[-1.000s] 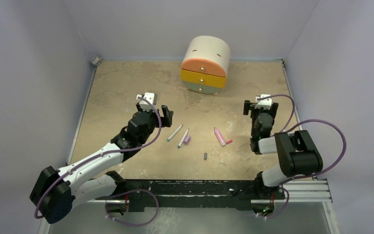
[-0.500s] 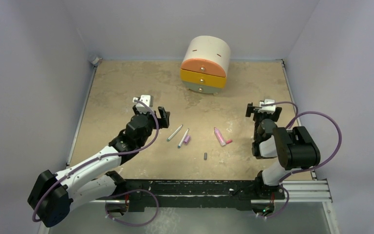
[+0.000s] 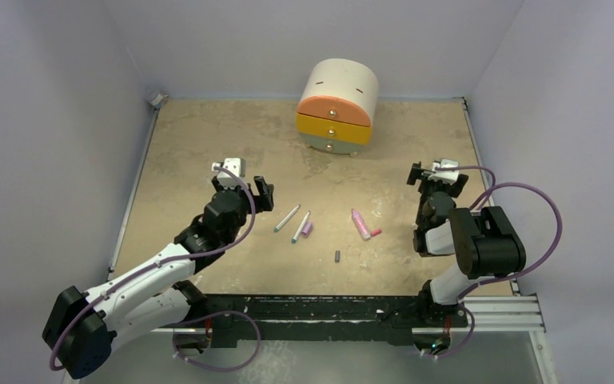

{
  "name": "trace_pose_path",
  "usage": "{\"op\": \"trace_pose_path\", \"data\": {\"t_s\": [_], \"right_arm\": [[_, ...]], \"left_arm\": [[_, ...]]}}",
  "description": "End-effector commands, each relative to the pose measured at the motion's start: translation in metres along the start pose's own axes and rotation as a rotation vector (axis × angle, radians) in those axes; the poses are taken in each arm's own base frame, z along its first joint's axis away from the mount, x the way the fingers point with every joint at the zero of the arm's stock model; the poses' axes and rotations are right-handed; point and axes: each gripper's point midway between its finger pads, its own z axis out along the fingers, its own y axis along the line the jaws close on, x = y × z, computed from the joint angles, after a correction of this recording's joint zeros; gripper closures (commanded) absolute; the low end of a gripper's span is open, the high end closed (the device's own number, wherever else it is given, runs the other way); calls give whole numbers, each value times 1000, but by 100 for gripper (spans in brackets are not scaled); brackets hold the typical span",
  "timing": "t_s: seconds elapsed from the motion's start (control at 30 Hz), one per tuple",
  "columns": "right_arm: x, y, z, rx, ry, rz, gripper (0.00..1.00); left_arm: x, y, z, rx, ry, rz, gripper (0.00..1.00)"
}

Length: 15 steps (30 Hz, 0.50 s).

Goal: Insert the pens into the pen caps

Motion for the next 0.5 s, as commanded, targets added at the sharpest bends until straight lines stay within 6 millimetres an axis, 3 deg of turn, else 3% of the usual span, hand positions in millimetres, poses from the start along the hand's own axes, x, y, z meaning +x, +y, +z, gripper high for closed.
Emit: {"op": "trace_pose_path", "data": {"t_s": [0.0, 0.2, 0.47], "right_arm": [[-22, -6, 7, 43, -79, 45, 0], [-22, -6, 7, 43, -79, 43, 0], [-22, -6, 7, 42, -79, 44, 0]], "left_arm": [[-35, -7, -10, 7, -72, -71, 24], [-42, 6, -17, -49, -92, -49, 24], [-34, 4, -10, -52, -61, -37, 24]]}}
